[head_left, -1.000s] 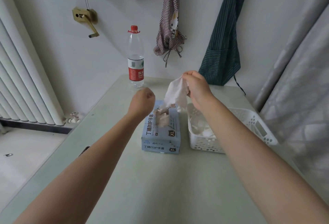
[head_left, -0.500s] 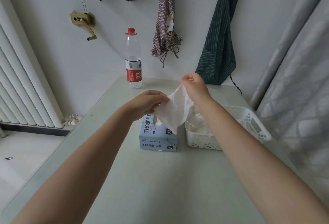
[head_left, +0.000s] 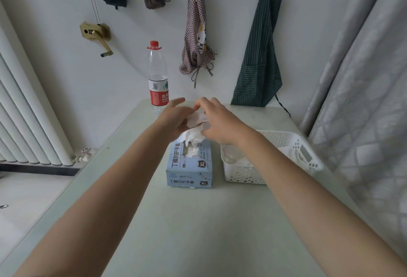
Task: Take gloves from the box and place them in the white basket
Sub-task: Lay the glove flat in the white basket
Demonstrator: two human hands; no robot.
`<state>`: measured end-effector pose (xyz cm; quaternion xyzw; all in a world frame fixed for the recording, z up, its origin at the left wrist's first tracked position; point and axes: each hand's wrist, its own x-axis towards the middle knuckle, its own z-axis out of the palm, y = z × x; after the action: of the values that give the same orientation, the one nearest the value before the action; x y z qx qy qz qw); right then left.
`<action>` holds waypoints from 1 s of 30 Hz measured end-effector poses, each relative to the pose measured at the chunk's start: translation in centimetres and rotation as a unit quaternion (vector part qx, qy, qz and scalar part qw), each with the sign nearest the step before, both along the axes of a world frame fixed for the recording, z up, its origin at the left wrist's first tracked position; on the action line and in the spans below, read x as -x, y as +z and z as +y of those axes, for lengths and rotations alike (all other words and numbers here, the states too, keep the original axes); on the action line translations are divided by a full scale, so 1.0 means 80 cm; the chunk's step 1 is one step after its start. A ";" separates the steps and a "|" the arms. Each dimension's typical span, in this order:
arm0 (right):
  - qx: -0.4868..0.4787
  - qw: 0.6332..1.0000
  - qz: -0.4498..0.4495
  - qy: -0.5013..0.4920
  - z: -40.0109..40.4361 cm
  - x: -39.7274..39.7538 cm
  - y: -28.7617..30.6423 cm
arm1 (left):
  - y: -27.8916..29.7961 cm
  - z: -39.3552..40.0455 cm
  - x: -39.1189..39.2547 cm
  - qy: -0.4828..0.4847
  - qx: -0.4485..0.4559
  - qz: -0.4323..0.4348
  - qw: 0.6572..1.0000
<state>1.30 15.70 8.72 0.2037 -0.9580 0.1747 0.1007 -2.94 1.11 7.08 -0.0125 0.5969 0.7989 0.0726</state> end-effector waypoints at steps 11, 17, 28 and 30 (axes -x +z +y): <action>0.174 0.973 0.063 -0.136 0.009 -0.001 0.027 | 0.008 -0.005 -0.017 -0.188 0.165 0.110 0.962; 0.282 0.944 0.029 -0.167 0.005 -0.001 0.038 | -0.002 0.005 -0.012 -0.138 0.253 0.154 0.945; 0.366 0.906 -0.030 -0.209 0.036 0.044 0.001 | -0.036 -0.012 0.022 -0.053 0.060 0.003 0.997; 0.370 0.898 -0.074 -0.228 0.051 0.050 -0.014 | -0.036 -0.011 0.032 -0.032 0.060 0.006 0.998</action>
<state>-2.73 19.80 7.64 -0.0858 -0.8493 0.5031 0.1349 -5.50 0.24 4.16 0.0073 0.6446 0.7587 0.0936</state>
